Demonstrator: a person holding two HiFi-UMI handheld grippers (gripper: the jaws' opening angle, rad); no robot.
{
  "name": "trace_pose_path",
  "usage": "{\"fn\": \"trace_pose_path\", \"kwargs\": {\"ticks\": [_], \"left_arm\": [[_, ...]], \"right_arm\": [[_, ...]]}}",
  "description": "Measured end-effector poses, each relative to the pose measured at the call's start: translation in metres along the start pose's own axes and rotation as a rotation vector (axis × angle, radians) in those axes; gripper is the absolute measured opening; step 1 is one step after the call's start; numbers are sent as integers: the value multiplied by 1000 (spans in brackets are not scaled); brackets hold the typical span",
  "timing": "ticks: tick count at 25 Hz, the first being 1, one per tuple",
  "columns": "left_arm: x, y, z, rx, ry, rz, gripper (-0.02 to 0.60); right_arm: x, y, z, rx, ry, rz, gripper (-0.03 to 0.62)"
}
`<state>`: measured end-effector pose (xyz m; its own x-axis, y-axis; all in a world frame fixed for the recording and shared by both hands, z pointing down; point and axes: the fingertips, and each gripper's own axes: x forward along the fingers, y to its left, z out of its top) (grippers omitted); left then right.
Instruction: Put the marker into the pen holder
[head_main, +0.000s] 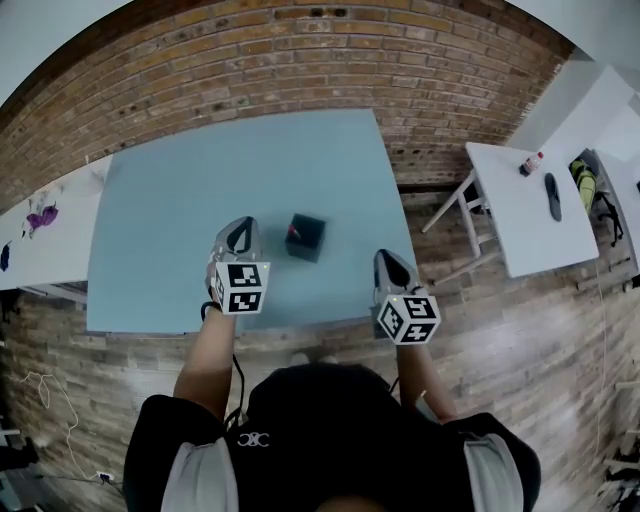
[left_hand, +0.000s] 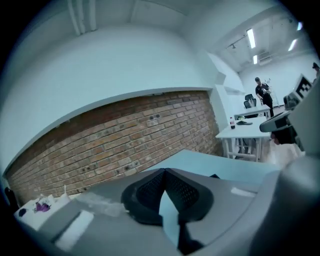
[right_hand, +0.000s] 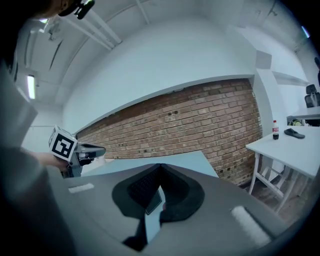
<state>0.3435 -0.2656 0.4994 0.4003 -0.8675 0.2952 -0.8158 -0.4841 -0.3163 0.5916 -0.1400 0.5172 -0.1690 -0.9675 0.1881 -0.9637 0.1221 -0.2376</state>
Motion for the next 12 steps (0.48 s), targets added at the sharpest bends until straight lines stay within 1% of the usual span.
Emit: {"fn": "trace_pose_path", "kwargs": {"ticks": [2, 4, 7, 10, 12], "left_arm": [[-18, 6, 2, -67, -48, 29, 3], [-38, 13, 6, -155, -93, 53, 3], [-60, 21, 13, -260, -140, 58, 4], [-75, 25, 10, -326, -161, 45, 5], [-78, 27, 6, -330, -151, 45, 4]], "right_arm": [[8, 8, 4, -19, -9, 14, 5], [16, 19, 10, -44, -25, 25, 5], [26, 39, 25, -66, -63, 43, 6], [29, 54, 37, -47, -101, 53, 5], [29, 60, 39, -56, -110, 58, 5]]}}
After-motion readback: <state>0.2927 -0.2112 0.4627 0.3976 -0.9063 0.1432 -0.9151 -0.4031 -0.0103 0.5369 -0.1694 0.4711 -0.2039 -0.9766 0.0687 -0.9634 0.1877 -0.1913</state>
